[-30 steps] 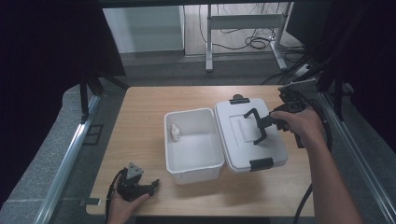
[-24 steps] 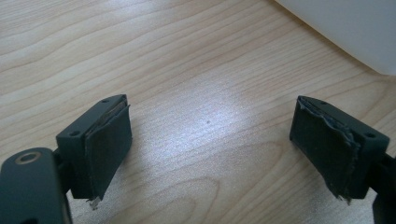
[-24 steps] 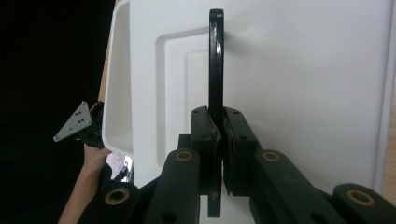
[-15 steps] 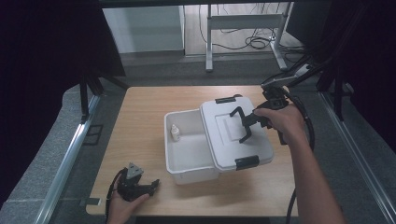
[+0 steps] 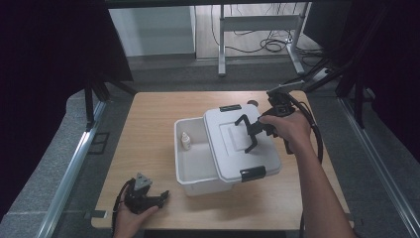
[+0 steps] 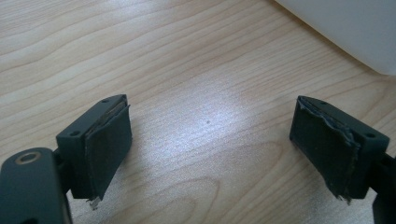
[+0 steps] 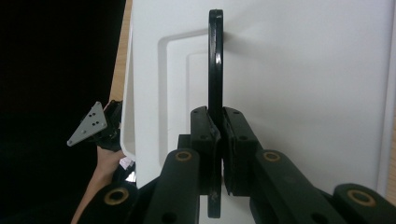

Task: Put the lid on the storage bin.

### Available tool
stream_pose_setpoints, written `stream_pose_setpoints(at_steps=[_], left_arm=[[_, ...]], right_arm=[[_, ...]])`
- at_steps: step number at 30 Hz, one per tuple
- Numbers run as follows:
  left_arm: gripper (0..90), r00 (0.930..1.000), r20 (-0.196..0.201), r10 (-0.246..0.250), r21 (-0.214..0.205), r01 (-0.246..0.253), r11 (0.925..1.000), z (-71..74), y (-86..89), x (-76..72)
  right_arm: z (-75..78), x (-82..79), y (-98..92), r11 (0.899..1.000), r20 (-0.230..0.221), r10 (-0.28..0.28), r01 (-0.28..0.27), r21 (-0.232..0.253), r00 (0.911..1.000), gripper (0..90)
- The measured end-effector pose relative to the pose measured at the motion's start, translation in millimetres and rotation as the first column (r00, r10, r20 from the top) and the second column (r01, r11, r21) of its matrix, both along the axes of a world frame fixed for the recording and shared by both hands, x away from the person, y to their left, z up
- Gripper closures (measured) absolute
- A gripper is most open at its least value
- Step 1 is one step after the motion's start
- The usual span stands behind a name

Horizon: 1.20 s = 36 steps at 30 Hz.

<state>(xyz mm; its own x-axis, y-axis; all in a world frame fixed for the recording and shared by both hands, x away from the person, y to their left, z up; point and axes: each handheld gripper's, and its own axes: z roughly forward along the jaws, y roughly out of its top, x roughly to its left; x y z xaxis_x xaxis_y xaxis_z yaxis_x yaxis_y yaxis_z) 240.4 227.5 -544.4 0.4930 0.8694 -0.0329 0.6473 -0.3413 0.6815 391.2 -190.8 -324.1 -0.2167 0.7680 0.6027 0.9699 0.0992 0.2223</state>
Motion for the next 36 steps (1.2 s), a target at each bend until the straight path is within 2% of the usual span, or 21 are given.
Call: stream_pose_setpoints(at_steps=[12,36], left_arm=[[12.7,1.0,0.001,-0.001,-0.001,0.001,1.0,-0.1,-0.2,-0.1],[12.8,1.0,0.005,-0.004,-0.002,0.004,1.0,-0.3,-0.7,-0.4]], right_arm=[[-1.9,-0.2,12.5,1.0,-0.006,-0.002,0.002,-0.003,1.0,84.2],[4.8,-1.8,52.7,1.0,-0.021,0.003,-0.003,0.001,0.9998,84.1]])
